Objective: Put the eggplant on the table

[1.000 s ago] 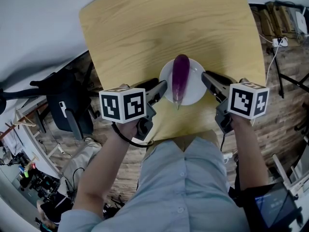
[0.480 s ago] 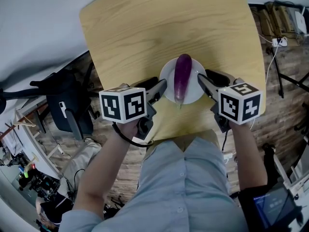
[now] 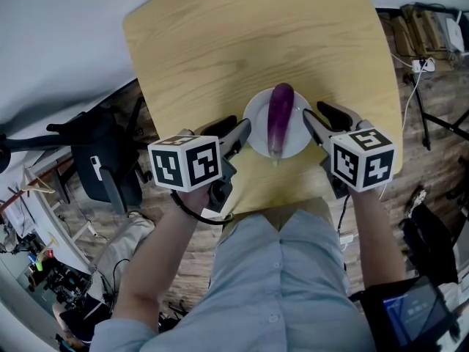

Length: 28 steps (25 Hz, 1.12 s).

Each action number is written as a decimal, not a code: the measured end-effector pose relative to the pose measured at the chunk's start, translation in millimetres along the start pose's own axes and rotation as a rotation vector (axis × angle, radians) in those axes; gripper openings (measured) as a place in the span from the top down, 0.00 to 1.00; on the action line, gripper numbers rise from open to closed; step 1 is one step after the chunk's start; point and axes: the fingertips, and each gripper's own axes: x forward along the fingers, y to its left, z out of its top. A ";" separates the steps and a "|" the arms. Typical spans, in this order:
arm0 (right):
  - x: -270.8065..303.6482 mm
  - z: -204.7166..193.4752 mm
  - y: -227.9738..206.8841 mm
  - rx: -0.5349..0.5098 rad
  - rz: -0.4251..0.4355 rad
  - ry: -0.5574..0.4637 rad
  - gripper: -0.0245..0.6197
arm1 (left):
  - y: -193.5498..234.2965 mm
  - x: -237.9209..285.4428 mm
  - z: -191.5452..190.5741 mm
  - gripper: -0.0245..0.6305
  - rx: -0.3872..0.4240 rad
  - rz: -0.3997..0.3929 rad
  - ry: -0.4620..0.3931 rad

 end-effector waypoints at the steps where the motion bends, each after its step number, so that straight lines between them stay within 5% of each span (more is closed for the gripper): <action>1: -1.5 0.4 -2.6 0.005 -0.009 -0.009 0.74 | 0.3 -1.7 2.1 0.78 -0.002 0.006 -0.017; 6: -17.6 13.0 -10.2 0.025 -0.042 -0.084 0.76 | -0.7 -17.8 16.0 0.78 -0.007 0.040 -0.113; 12: -48.0 40.9 2.7 0.008 -0.043 -0.216 0.94 | -13.5 -51.4 37.2 0.79 0.068 0.094 -0.265; 18: -93.6 70.1 31.3 -0.045 -0.019 -0.358 0.96 | -51.7 -91.9 55.8 0.95 0.196 0.123 -0.453; 23: -134.3 85.5 46.9 -0.109 -0.011 -0.468 0.96 | -85.0 -132.0 69.0 0.96 0.267 0.172 -0.652; 28: -158.1 90.9 66.9 -0.163 -0.017 -0.520 0.96 | -103.4 -157.8 67.8 0.96 0.291 0.175 -0.716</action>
